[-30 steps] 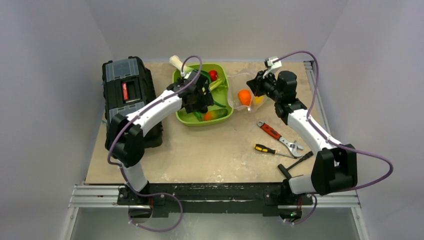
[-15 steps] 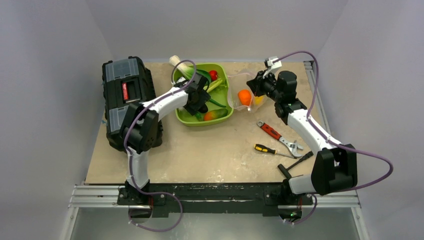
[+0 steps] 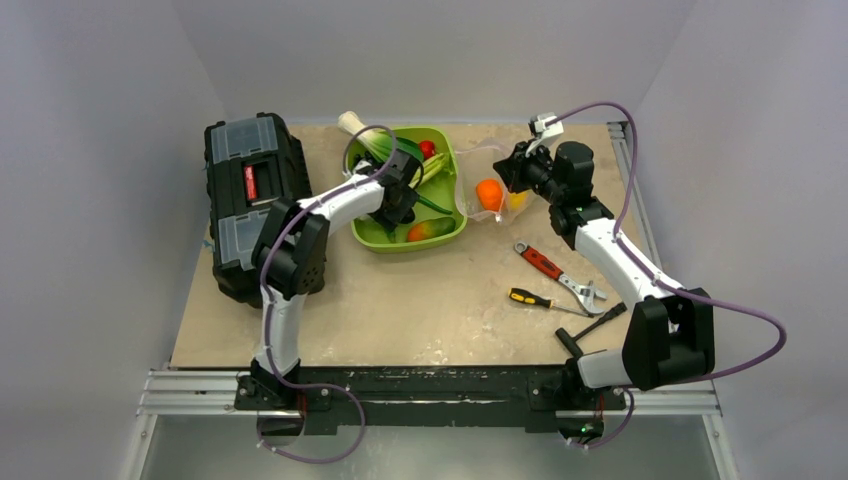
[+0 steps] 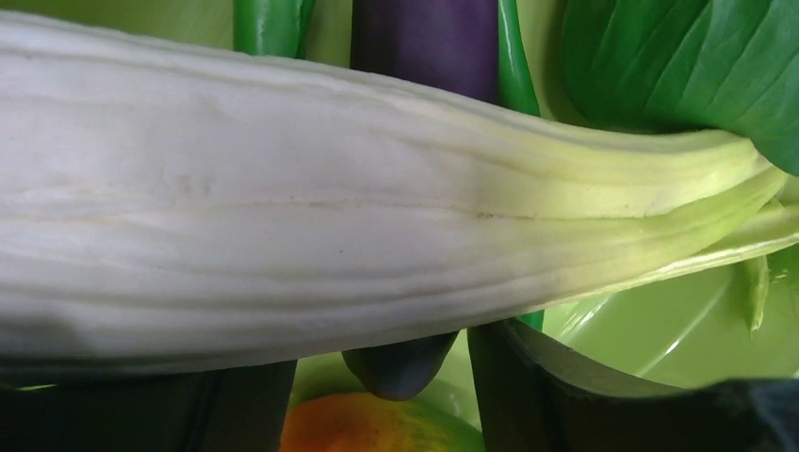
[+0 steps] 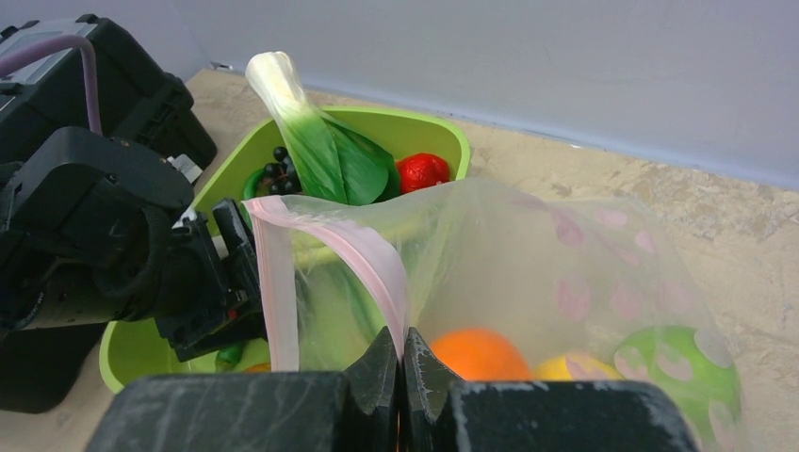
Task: Place the food in the zip-top bag and seal the zipper
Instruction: Pick up the fake vegetable from the bin.
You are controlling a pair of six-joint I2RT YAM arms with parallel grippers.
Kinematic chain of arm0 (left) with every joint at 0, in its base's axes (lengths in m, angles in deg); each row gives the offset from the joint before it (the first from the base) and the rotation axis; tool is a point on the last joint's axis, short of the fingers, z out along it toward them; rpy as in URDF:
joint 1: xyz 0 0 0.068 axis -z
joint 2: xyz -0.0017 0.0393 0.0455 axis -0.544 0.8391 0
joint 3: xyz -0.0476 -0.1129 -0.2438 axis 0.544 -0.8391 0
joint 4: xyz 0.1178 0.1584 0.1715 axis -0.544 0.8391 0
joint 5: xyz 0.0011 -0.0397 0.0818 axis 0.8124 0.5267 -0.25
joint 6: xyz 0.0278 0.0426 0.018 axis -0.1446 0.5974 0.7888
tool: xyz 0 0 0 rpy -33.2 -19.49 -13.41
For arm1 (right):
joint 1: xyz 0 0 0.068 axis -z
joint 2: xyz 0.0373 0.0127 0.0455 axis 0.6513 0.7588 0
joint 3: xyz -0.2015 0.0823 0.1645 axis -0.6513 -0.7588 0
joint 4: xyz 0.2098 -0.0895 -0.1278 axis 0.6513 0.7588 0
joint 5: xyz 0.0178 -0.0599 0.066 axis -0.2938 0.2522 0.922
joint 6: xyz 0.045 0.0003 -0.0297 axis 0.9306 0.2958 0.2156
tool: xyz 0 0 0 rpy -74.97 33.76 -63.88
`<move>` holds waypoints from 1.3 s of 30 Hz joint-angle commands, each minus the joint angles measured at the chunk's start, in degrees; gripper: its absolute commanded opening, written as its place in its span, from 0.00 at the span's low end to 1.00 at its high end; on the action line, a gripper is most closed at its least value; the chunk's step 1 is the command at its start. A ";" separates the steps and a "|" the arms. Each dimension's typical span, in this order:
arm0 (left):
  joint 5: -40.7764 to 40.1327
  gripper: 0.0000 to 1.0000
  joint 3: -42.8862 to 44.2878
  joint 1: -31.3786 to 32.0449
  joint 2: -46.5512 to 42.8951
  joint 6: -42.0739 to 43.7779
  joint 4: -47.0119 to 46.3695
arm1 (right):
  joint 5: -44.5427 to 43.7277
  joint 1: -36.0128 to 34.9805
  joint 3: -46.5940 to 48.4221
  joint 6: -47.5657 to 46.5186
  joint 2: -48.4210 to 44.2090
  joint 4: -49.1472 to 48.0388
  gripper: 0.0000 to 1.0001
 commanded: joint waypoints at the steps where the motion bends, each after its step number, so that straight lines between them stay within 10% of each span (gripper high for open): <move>1: -2.69 0.59 2.47 -0.24 2.04 -2.68 1.28 | -0.73 -0.29 0.67 -0.58 -0.16 -2.22 0.00; 7: -4.99 0.42 2.10 -0.08 -0.40 1.23 0.62 | -0.92 -0.25 0.80 -0.76 -0.13 -2.05 0.00; 39: 21.54 0.23 -25.05 0.46 -38.60 29.46 -1.73 | -0.83 -0.26 0.27 -0.40 -0.95 -2.49 0.00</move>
